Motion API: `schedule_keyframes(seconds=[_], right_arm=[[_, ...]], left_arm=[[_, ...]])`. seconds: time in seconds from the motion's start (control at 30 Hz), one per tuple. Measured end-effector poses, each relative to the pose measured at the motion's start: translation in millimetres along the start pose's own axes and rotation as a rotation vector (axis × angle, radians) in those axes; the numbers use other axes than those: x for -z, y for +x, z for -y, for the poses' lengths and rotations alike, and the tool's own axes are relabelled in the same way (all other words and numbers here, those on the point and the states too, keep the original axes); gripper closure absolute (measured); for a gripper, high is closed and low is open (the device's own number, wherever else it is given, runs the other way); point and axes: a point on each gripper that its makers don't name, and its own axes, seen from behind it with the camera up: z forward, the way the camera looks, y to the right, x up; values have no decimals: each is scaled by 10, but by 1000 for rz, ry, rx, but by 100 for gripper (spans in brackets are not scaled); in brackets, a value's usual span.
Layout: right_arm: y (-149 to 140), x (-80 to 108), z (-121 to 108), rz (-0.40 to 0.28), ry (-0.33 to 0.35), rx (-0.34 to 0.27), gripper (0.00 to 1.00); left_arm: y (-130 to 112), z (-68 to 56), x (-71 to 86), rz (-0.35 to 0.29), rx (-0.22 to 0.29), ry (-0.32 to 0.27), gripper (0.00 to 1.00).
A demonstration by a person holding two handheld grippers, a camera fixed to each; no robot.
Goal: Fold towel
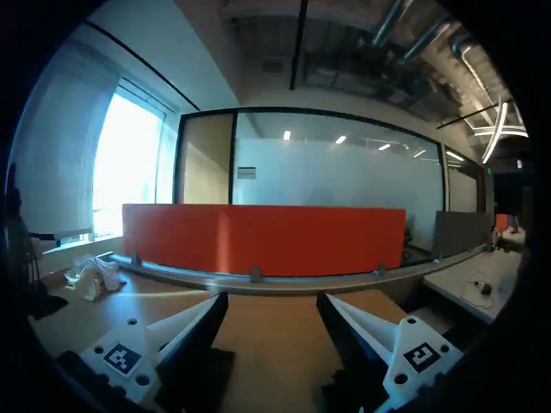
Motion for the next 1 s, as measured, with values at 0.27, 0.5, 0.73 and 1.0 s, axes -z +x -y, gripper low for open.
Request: schedule_keyframes(seconds=[0.27, 0.5, 0.73, 1.0], right_arm=[[146, -27, 166, 44, 71, 54, 0], [93, -20, 328, 120, 158, 118, 0], [-63, 51, 550, 223, 278, 180, 0], [-271, 162, 751, 335, 402, 252, 0]], left_arm=[[7, -164, -48, 50, -19, -67, 7], [-90, -349, -46, 121, -45, -172, 7], [-223, -533, -2, 188, -88, -274, 8], [-426, -682, 68, 259, -106, -364, 8]])
